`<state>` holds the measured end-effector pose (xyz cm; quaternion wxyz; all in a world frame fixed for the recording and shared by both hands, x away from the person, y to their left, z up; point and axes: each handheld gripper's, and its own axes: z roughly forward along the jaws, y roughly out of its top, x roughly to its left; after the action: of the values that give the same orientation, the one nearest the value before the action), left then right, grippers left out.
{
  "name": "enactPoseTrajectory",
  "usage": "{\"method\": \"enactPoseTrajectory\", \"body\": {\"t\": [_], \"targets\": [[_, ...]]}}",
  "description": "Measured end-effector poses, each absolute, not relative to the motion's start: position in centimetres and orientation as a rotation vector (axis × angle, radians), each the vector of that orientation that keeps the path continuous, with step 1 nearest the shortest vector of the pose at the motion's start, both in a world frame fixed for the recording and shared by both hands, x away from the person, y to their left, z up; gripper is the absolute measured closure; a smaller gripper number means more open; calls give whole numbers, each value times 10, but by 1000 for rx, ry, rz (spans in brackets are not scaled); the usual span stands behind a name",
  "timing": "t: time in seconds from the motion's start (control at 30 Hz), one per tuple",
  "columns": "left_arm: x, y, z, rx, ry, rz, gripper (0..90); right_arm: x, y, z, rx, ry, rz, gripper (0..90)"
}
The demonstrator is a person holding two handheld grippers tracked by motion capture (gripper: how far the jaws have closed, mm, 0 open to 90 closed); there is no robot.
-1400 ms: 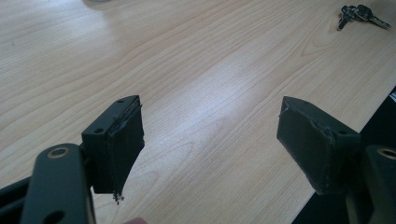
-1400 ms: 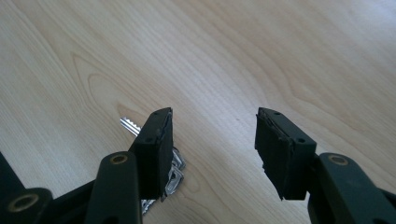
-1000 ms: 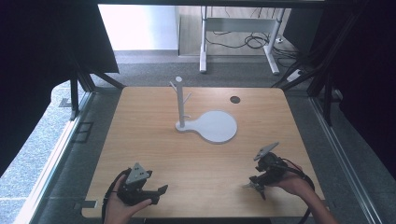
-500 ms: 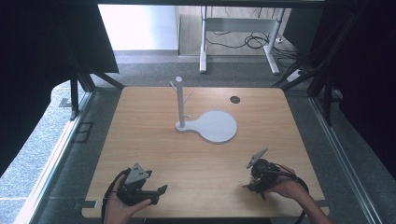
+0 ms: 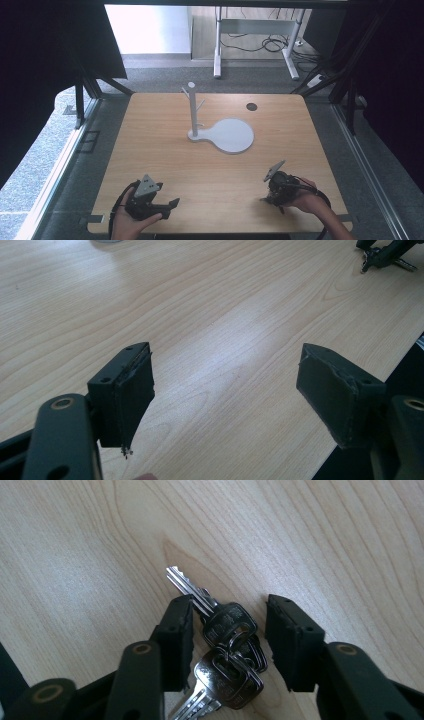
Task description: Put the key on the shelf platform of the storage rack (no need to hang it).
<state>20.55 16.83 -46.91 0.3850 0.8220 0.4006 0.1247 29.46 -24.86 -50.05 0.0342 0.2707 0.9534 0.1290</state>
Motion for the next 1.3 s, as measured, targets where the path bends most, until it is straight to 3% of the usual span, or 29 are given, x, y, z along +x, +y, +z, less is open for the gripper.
{"method": "enactPoseTrajectory", "body": {"t": [0.23, 1.3], "targets": [[206, 168, -469, 2098, 1020, 317, 233, 297, -250, -500, 868, 2918, 400, 654], [206, 169, -469, 2094, 1022, 319, 233, 302, -253, -491, 904, 2863, 418, 663]]}}
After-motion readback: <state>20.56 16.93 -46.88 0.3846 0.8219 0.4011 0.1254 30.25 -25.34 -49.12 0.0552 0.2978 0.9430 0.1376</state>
